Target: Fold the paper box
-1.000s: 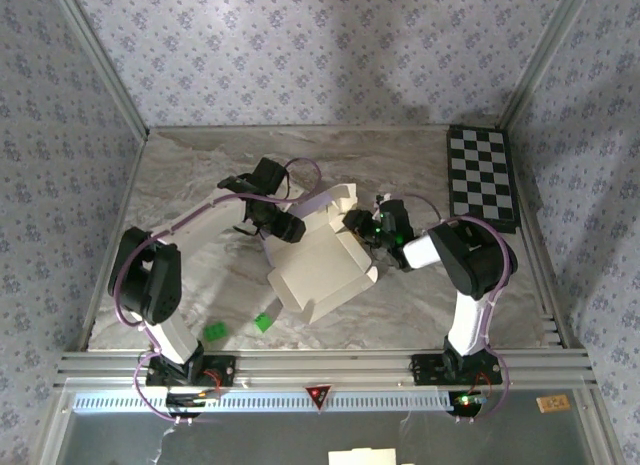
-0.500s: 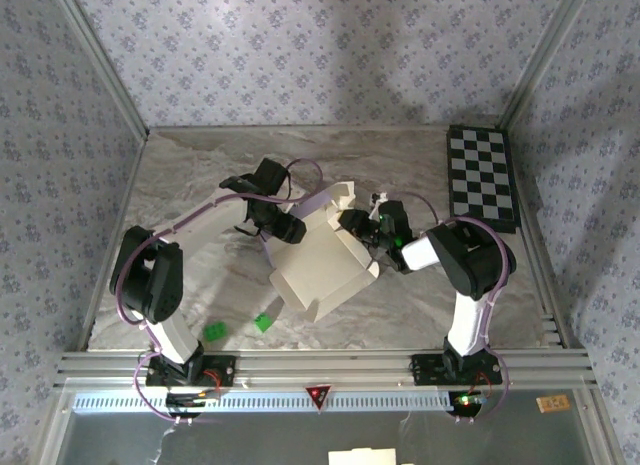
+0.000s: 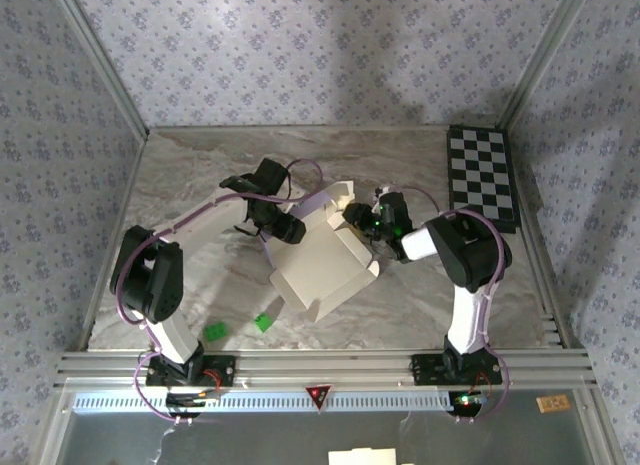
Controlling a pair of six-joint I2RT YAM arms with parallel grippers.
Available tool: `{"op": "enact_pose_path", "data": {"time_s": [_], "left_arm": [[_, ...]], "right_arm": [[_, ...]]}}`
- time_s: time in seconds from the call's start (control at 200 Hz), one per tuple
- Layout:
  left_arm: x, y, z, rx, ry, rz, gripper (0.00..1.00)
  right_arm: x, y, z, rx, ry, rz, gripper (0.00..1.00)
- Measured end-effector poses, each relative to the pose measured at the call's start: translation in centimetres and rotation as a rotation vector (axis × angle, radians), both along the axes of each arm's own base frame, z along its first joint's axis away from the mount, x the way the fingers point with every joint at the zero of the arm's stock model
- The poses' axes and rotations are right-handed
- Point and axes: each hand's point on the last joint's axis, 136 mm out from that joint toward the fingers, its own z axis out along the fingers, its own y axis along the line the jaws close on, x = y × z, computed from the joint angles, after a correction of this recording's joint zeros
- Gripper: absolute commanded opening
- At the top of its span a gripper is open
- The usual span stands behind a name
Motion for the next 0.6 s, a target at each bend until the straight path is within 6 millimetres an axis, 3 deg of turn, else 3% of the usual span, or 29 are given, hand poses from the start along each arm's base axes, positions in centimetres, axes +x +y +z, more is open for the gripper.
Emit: {"op": "enact_pose_path", "data": {"time_s": [0.335, 0.6], "left_arm": [[0.0, -0.1, 0.0, -0.003, 0.003, -0.002, 0.63], [0.1, -0.2, 0.0, -0.005, 0.004, -0.003, 0.63]], "right_arm": [[-0.1, 1.4, 0.7, 0.066, -0.031, 0.067, 0.28], [-0.4, 2.3, 2.1, 0.113, -0.079, 0.112, 0.29]]}}
